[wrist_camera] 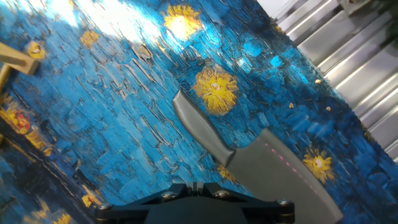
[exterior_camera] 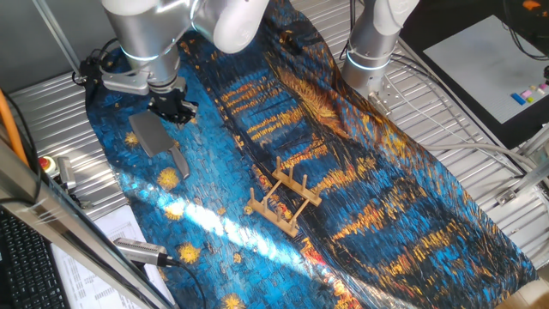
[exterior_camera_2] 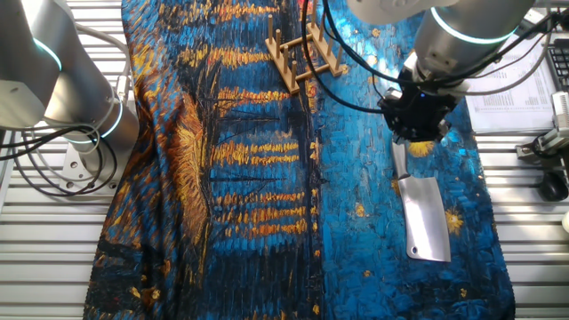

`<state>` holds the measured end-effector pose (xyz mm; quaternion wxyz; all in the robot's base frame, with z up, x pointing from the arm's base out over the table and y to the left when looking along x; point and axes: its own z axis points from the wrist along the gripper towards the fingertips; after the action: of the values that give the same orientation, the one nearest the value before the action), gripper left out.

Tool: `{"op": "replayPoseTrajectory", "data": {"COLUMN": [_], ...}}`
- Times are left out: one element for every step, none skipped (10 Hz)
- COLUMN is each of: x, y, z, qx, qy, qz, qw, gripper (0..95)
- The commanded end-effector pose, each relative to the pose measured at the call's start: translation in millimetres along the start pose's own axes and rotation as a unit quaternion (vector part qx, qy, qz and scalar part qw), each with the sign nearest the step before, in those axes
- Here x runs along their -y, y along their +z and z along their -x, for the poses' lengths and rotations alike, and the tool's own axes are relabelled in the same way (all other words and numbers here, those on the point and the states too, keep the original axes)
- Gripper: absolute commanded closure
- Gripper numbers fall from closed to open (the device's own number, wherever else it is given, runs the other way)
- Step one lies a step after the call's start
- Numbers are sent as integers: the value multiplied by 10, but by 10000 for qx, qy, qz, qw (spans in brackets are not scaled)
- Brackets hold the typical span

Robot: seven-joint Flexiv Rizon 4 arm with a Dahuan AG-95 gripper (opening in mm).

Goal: Put the knife on the knife rack

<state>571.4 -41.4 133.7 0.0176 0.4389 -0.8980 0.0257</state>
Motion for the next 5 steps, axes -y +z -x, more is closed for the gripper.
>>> {"op": "replayPoseTrajectory", "data": {"x": [7,19,40,82,140], "y": [57,98,122,142,181], "z": [-1,6,15,22,29], "qx": [75,111,118,111,118], "qy": [-134,-235,-334,-479,-743], "qz": [-10,-24,-45,-55,-65], "qw": [9999,9997,9994,9988,9971], "gripper": [950,950,950,950,950]}}
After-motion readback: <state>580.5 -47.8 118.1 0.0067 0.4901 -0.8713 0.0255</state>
